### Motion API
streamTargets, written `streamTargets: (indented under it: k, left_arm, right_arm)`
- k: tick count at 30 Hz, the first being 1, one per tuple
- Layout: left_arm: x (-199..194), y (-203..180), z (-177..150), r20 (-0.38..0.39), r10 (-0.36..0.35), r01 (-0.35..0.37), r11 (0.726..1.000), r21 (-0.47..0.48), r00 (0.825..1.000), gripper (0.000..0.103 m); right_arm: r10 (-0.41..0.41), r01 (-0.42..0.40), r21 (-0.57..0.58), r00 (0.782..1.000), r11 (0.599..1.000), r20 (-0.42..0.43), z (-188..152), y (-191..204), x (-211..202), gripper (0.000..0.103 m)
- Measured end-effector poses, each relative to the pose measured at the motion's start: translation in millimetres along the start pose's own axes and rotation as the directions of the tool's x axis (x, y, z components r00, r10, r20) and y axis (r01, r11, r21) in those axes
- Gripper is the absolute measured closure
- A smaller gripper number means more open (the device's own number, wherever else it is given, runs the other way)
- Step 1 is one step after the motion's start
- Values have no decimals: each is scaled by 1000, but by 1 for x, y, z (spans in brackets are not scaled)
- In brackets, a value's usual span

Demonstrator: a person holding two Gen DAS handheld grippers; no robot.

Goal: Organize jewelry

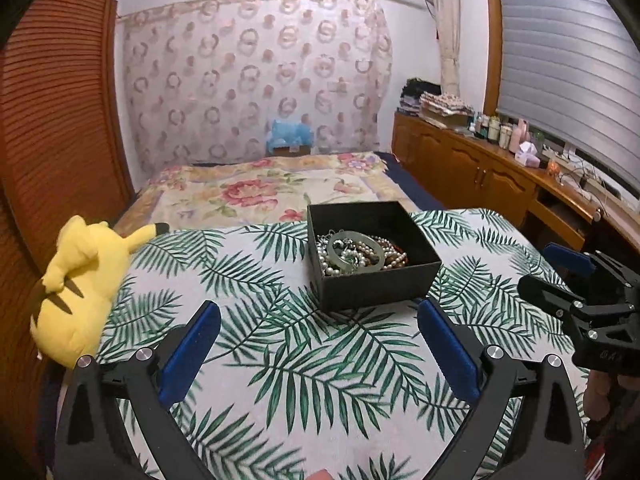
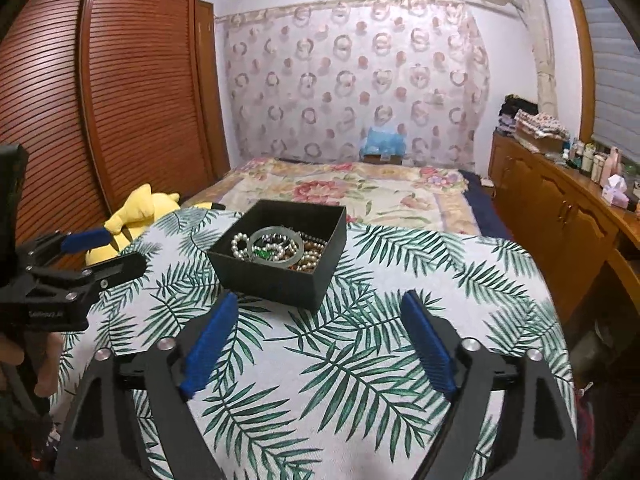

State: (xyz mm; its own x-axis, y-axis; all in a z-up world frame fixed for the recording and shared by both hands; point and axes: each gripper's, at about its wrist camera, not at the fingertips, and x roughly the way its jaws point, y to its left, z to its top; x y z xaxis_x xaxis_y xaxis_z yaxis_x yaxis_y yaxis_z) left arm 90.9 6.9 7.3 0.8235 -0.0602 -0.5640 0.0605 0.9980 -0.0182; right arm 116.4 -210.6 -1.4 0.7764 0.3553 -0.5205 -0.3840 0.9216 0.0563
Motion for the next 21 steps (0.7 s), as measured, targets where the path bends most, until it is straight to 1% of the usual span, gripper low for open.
streamTargets:
  k: [3, 5, 11, 21]
  left_arm:
    - [-17, -3, -3, 24, 13, -13, 1000, 3, 1000, 8]
    - [-25, -6, -4, 36, 12, -12, 1000, 11, 999, 8]
    - [-46, -14, -5, 54, 22, -23, 1000, 15, 998, 8]
    - [-53, -14, -8, 65, 16, -16, 1000, 6, 998, 8]
  right_arm:
    - [-12, 12, 5, 999, 1000, 39, 3, 0, -16, 8]
    - [-29, 29, 9, 997, 1000, 66, 4, 1, -27, 3]
    - [-42, 40, 28, 994, 999, 103, 6, -3, -48, 3]
    - [-47, 43, 38, 994, 998, 100, 1, -3, -52, 3]
